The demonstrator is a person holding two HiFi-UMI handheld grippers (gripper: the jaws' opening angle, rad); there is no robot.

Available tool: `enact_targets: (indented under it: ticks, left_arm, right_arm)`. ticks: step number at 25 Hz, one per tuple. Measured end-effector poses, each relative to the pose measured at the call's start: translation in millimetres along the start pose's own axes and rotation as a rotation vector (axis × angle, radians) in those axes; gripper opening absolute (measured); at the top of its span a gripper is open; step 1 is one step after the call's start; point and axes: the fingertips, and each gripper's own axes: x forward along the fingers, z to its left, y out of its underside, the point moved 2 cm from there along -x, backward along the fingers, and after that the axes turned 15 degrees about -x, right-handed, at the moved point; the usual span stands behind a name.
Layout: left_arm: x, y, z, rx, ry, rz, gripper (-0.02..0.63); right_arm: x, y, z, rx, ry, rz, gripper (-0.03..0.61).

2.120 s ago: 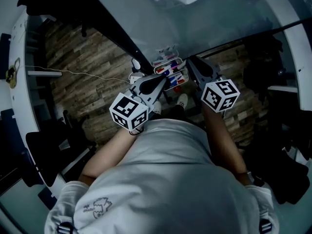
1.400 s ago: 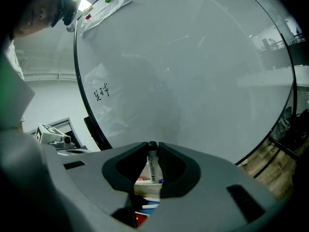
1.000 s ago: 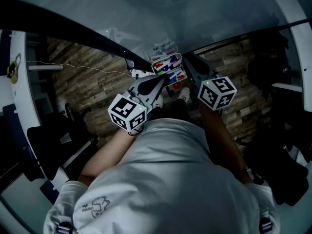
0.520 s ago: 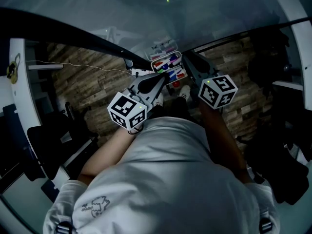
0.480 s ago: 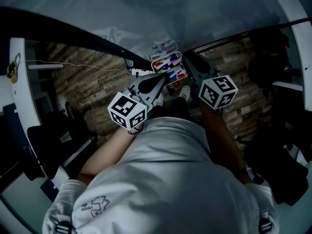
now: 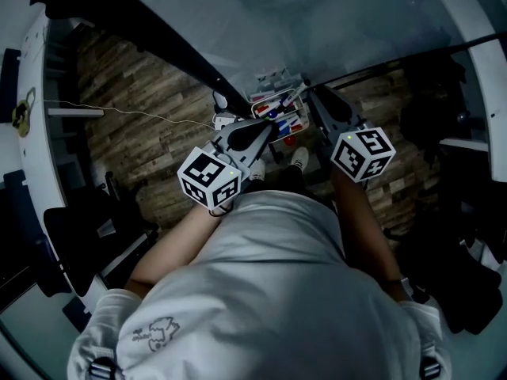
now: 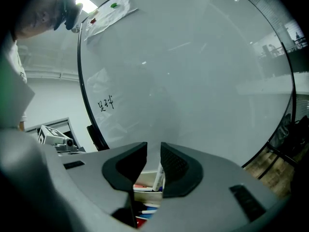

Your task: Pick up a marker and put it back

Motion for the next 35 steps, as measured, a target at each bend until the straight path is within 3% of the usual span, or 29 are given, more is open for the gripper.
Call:
enact_targets:
  ticks: [10,13,19,25,35]
  left_arm:
    - [-10,-27,-31,0.095,0.115,-0.054,0.005]
    - [-16,-34,-45,0.132,0.161,-0.074,0.005]
    - [-30,-49,-66,0.176,0.228,-0.103,0.005]
    - [-37,-34,-79,0.188,0.289,-0.05,0.005]
    - [-63,-14,-97,0.177,0.325,-0.05,0.005]
  right_arm:
    - [-37,-42,25,-0.065,0.04,-0.073,0.077]
    - [-52,-56,40,-0.109,0.039,-0.099,0.026]
    - [-73,-84,72,-0.196,0.058,-0.137,0.012]
    - [-95,-98,101,-0.18,0.059,-0.204,0.012]
    - [-132,-94,134,-0.193,0.088,-0.201,0.012]
